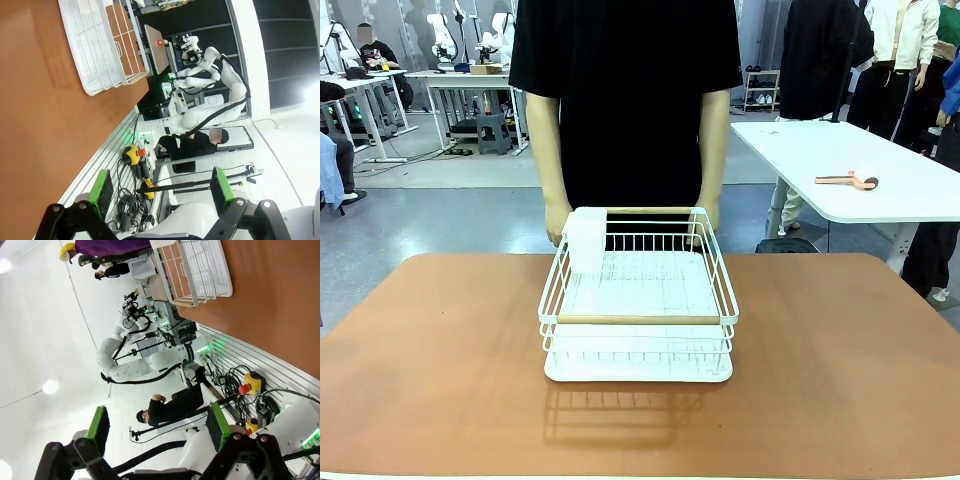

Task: Clean the table.
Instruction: Pick up the Lint Roller when the human hands it over.

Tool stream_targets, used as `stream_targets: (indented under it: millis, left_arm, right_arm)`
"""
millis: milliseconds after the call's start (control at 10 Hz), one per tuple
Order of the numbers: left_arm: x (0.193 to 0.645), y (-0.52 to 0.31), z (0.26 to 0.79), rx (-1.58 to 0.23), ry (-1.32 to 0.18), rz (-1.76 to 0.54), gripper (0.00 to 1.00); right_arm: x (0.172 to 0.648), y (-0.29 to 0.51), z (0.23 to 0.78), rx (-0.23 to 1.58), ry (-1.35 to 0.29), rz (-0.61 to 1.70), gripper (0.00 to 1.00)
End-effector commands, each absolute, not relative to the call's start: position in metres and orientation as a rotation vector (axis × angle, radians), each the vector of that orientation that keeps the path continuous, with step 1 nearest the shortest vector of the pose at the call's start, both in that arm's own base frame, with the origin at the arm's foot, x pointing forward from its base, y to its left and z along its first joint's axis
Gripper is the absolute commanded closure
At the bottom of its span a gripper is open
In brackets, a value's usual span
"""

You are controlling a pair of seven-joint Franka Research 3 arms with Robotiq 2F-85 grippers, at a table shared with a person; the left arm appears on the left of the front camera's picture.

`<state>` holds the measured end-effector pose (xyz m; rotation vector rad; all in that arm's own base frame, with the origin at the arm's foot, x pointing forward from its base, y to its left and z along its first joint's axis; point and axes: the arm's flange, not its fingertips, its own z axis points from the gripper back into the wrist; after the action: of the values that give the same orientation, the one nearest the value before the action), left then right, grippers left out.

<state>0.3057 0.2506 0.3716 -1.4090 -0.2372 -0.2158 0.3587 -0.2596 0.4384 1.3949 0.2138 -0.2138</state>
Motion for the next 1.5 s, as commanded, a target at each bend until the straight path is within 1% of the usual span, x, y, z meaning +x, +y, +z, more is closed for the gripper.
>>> stream_targets:
  millis: [0, 1400]
  left_arm:
    - [0.3042, 0.2537, 0.3714, -1.403, -0.244, -0.209, 0.0]
    - [0.3042, 0.2537, 0.3714, -1.403, -0.244, -0.209, 0.0]
  right_arm:
    - [0.3593, -0.2589, 0.4426, 1.403, 0.213, -0.227, 0.0]
    - [0.3593, -0.2589, 0.4426, 1.403, 0.213, -0.227, 0.0]
